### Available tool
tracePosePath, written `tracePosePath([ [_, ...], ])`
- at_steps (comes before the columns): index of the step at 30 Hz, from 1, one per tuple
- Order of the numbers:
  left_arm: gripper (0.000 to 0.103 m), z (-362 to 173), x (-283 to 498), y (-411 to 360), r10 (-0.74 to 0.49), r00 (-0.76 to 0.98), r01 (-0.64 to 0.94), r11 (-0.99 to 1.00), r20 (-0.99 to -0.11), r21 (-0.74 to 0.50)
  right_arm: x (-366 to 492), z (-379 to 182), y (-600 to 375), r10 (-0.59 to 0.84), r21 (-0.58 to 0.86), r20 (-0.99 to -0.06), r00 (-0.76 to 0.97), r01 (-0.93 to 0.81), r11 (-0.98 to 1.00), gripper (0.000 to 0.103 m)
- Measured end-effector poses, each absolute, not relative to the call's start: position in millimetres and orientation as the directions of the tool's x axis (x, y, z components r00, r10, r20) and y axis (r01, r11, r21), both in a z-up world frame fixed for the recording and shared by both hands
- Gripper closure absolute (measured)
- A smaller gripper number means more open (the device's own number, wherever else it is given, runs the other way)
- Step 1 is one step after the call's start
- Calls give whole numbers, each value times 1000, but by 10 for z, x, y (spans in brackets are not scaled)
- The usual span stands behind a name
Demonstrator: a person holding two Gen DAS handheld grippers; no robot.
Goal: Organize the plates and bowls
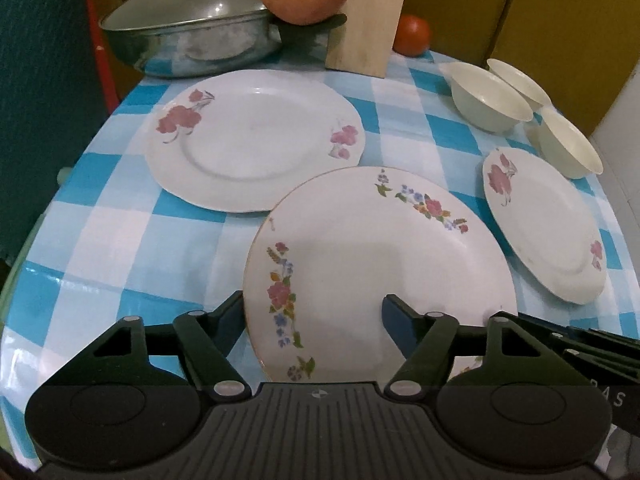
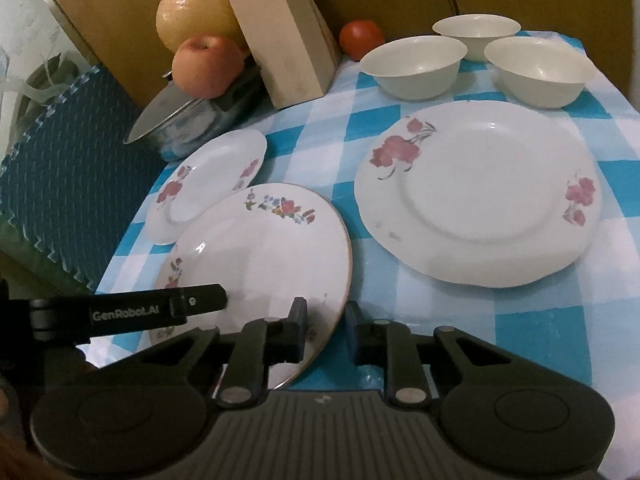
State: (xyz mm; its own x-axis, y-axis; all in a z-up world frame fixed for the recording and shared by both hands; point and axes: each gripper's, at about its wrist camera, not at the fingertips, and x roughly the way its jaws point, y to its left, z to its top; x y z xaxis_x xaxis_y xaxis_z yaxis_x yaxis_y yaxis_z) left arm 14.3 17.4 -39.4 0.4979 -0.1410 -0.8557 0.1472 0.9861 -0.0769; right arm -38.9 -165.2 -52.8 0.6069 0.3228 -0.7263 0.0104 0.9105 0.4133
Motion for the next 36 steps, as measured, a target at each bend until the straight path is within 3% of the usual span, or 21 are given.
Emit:
tracePosePath([
  [12,31,-373,-94,59,-160,485,227,972,-860,-53,-728,-421,-1764,259,331,-756,601,10,943,83],
  [18,18,-170,-132,45,-111,580,202,979,-807,10,-811,-299,-2034,174,311,-737,653,99,945,83],
  [23,15,-23,-15,-296,-127,619,285,956,-775,72,-798,-187,-2292,99,316,-719,688,197,928,75],
  [26,15,7,213,-530,-195,581,340,940,-790,18,-714,-161,-2480,62,330,-723,688,265,906,70],
  [36,17,-239,847,-941,-293,531,417,907,-795,-56,-434,-388,-2892,13,343,-763,646,389,855,69],
])
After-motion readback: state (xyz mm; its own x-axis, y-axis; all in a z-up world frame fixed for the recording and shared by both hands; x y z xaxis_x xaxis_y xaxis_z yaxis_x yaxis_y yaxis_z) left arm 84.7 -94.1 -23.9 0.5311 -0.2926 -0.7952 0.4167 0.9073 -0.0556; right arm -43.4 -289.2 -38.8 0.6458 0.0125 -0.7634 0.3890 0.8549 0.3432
